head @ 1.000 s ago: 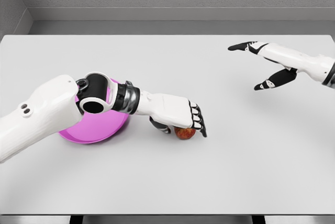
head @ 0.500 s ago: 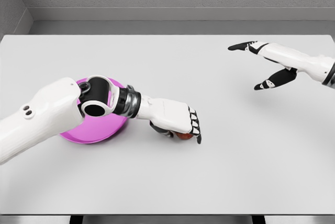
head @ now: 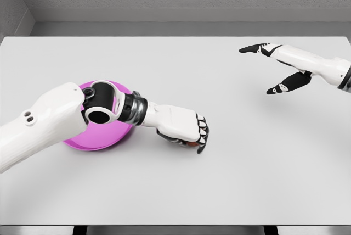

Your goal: Put the apple on the plate with both arms

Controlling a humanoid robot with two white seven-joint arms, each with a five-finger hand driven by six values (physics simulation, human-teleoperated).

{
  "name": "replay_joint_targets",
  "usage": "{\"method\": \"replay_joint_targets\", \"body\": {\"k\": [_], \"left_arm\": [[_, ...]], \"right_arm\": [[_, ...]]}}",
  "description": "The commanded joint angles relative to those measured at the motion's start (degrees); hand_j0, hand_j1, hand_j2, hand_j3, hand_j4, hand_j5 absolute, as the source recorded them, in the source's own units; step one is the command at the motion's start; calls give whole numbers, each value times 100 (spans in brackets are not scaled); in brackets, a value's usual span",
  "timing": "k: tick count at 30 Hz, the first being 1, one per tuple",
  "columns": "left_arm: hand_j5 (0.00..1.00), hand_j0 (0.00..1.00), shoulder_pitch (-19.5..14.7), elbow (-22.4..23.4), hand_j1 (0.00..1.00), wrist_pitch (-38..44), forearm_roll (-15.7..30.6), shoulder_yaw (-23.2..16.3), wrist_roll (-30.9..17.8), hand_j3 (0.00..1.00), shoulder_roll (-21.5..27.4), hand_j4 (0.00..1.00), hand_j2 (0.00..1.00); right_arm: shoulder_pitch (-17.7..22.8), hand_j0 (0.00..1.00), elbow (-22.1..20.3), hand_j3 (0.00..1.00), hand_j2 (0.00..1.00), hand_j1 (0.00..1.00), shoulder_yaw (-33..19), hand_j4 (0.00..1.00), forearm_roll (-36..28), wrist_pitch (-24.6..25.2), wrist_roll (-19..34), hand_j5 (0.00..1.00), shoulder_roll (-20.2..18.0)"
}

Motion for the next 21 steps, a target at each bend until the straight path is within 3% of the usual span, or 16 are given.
{"method": "replay_joint_targets", "body": {"k": [1,5,7,10,12,14,17,21], "left_arm": [[35,35,-9,-3,35,3,15,11,-17,35,19,35,35],[32,32,-114,-11,32,3,59,46,-9,32,54,32,32],[32,32,-132,-29,32,3,269,274,0,32,247,32,32],[31,31,-123,-38,31,3,1034,925,9,31,932,31,31],[31,31,-114,-160,31,3,1201,1162,9,31,1494,31,31],[31,31,-97,-213,31,3,1201,1215,9,31,2030,31,31],[31,31,-62,-205,31,3,1184,1215,0,31,2453,31,31],[35,35,149,-196,35,3,1166,1171,-17,35,2585,35,35]], "right_arm": [[0,100,-2,100,100,100,-3,100,-46,16,-3,100,-14],[0,100,-2,100,100,100,-3,100,-46,16,-3,100,-14],[0,100,-2,100,100,100,-3,100,-46,16,-3,100,-14],[0,100,-2,100,100,100,-3,100,-46,16,-3,100,-14],[-9,100,-2,100,100,100,-3,100,-46,16,-3,100,-14],[0,100,-2,100,100,100,-3,100,-46,16,-3,100,-14],[0,100,-2,100,100,100,-3,100,-46,16,-3,100,-14],[0,100,-2,100,100,100,-3,100,-46,16,-3,100,-14]]}}
